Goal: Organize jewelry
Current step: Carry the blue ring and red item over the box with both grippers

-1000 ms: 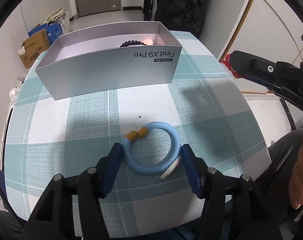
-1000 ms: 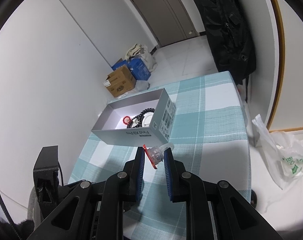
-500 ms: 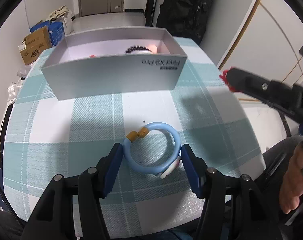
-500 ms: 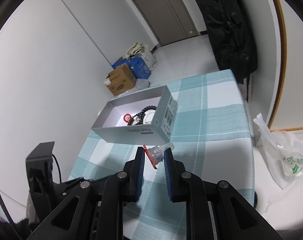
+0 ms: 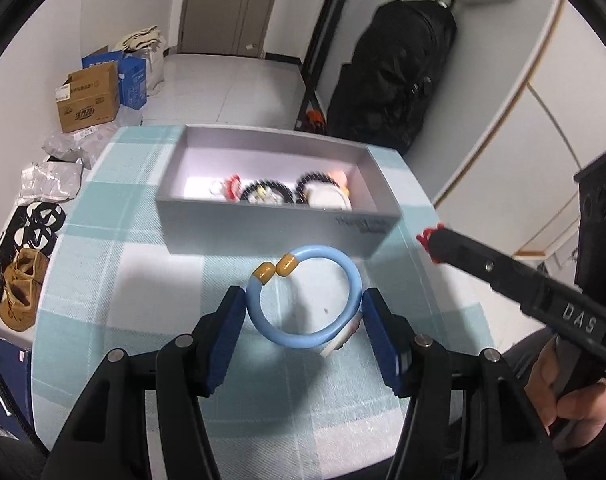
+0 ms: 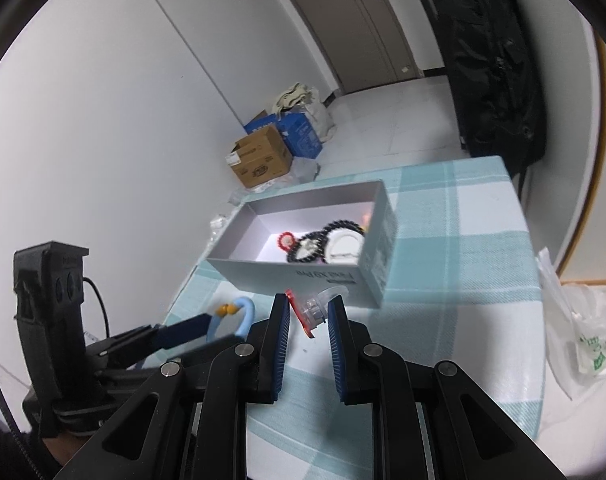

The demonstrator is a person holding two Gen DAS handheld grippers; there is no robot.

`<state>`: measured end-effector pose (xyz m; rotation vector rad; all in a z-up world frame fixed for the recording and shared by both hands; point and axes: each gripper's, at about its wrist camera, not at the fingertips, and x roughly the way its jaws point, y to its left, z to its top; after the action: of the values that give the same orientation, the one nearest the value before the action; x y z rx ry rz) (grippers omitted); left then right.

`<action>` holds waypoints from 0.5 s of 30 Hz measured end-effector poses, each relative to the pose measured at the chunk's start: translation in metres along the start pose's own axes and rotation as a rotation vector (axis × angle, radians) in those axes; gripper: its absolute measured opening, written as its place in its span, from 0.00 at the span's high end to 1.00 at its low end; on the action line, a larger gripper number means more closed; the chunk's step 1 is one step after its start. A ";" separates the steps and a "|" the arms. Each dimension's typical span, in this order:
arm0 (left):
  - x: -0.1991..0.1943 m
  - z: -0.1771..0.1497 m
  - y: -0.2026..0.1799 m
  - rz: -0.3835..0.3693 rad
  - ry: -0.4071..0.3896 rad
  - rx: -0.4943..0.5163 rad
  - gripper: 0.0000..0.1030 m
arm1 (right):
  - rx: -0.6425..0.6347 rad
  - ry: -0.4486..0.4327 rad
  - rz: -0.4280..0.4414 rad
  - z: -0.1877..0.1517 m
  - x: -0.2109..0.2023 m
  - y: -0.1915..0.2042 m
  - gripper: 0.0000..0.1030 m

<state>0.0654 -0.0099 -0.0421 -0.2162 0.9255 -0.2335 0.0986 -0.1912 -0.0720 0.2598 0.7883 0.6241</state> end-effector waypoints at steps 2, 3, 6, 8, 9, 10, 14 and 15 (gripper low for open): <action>-0.003 0.008 0.008 -0.012 -0.020 -0.032 0.47 | -0.015 -0.005 0.016 0.007 0.002 0.005 0.82; -0.005 0.011 0.010 -0.020 -0.029 -0.042 0.47 | -0.023 -0.010 0.025 0.011 0.003 0.008 0.82; -0.009 0.021 0.017 -0.032 -0.053 -0.062 0.47 | -0.047 -0.019 0.038 0.021 0.008 0.017 0.82; -0.010 0.027 0.021 -0.040 -0.071 -0.074 0.47 | -0.058 -0.019 0.039 0.028 0.012 0.021 0.82; -0.010 0.031 0.023 -0.040 -0.076 -0.076 0.47 | -0.058 -0.017 0.042 0.029 0.014 0.021 0.82; -0.009 0.032 0.024 -0.039 -0.079 -0.078 0.47 | -0.059 -0.014 0.043 0.033 0.016 0.022 0.82; -0.004 0.041 0.027 -0.047 -0.078 -0.097 0.47 | -0.073 -0.011 0.045 0.042 0.023 0.022 0.82; -0.005 0.042 0.027 -0.047 -0.080 -0.094 0.47 | -0.073 -0.010 0.047 0.044 0.025 0.021 0.82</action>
<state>0.0993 0.0212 -0.0220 -0.3326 0.8537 -0.2236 0.1350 -0.1588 -0.0468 0.2153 0.7504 0.6939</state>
